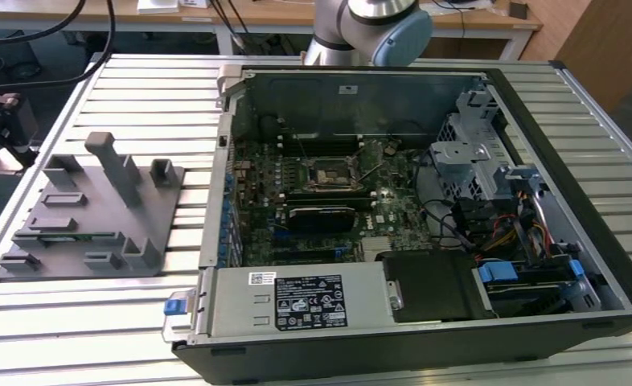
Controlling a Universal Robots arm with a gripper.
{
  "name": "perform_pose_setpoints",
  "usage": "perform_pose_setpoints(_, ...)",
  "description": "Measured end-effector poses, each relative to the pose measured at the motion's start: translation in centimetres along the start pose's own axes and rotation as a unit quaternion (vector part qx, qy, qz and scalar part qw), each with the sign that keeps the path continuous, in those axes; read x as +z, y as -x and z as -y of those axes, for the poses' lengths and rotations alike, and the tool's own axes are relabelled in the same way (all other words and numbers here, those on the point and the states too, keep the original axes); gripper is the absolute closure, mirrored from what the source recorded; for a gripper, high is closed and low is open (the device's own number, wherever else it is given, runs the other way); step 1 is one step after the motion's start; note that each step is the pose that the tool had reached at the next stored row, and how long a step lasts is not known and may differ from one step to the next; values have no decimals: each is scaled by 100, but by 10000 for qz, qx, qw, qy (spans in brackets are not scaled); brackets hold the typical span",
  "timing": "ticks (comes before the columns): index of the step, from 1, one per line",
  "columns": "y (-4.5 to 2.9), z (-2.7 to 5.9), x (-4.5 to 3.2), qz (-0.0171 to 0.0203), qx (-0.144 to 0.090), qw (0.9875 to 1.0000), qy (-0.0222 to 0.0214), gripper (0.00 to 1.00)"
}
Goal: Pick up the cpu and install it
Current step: 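Pick up the cpu and move it towards the insertion slot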
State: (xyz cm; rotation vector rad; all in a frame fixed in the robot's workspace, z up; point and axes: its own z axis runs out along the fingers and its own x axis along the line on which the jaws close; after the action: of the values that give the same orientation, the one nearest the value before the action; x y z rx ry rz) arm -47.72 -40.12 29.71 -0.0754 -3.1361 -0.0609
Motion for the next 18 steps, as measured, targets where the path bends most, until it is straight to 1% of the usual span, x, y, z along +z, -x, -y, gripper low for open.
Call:
perform_pose_setpoints(8,-1,-9,-146,7,0,10000,0,47)
perform_pose_setpoints(18,-4,-21,-334,33,-1,10000,2,47)
